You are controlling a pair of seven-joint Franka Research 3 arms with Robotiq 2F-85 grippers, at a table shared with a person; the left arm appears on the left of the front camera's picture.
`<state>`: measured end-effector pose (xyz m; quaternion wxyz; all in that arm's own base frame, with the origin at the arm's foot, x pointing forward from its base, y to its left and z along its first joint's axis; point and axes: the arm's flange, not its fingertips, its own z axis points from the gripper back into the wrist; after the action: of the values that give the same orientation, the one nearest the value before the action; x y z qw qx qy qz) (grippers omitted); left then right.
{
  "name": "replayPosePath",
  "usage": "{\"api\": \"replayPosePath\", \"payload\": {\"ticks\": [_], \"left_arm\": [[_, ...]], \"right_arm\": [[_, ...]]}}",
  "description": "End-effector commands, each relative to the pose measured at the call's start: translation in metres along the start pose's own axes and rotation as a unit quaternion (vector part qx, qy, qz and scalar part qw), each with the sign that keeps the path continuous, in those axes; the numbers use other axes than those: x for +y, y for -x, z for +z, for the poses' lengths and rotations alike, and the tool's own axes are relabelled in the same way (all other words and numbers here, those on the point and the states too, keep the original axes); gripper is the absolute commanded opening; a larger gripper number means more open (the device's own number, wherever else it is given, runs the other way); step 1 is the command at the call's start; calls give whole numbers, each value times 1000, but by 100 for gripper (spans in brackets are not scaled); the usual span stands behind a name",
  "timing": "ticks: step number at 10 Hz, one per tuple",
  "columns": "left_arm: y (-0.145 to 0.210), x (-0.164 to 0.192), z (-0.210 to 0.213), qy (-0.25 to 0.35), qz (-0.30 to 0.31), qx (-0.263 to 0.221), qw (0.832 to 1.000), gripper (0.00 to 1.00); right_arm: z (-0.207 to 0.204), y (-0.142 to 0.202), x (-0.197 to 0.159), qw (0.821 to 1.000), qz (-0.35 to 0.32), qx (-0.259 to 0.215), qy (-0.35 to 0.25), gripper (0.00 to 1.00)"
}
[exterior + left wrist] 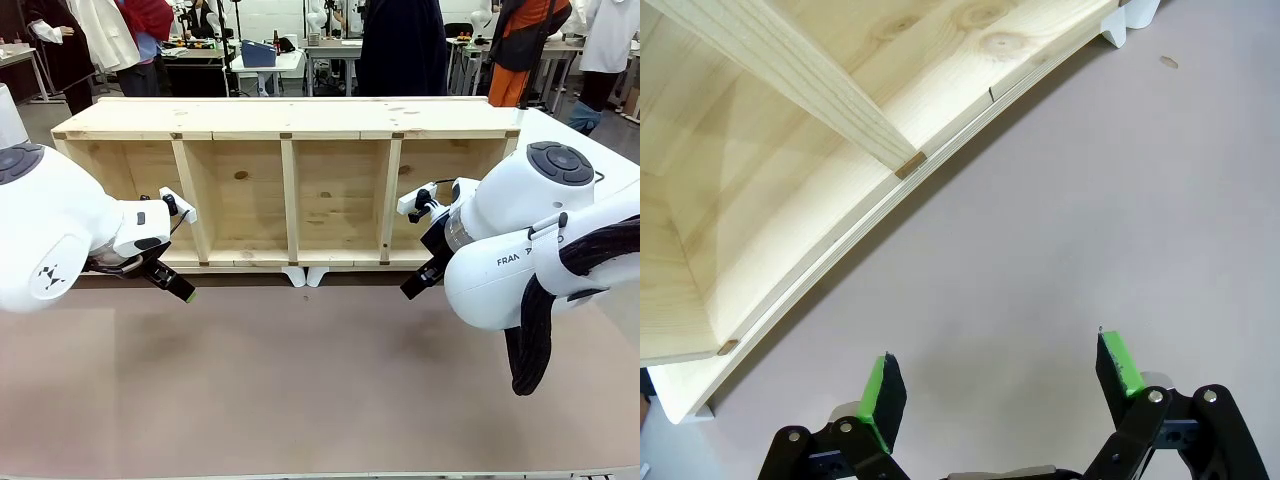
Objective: Perform cable management.
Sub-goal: When the cord part of the Power Cable appears at the lower middle area of the table and stops, grasp the cord part of the Power Cable.
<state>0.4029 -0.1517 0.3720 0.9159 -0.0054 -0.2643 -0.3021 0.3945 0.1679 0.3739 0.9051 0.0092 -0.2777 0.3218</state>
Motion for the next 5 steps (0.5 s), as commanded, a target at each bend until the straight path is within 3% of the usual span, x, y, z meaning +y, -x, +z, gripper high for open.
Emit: {"api": "replayPosePath", "payload": {"ticks": [1,5], "left_arm": [[0,1,0,0,2,0,1000,100],[0,0,0,0,0,0,1000,100]], "right_arm": [[0,0,0,1000,0,0,0,100],[0,0,0,1000,0,0,0,100]]}}
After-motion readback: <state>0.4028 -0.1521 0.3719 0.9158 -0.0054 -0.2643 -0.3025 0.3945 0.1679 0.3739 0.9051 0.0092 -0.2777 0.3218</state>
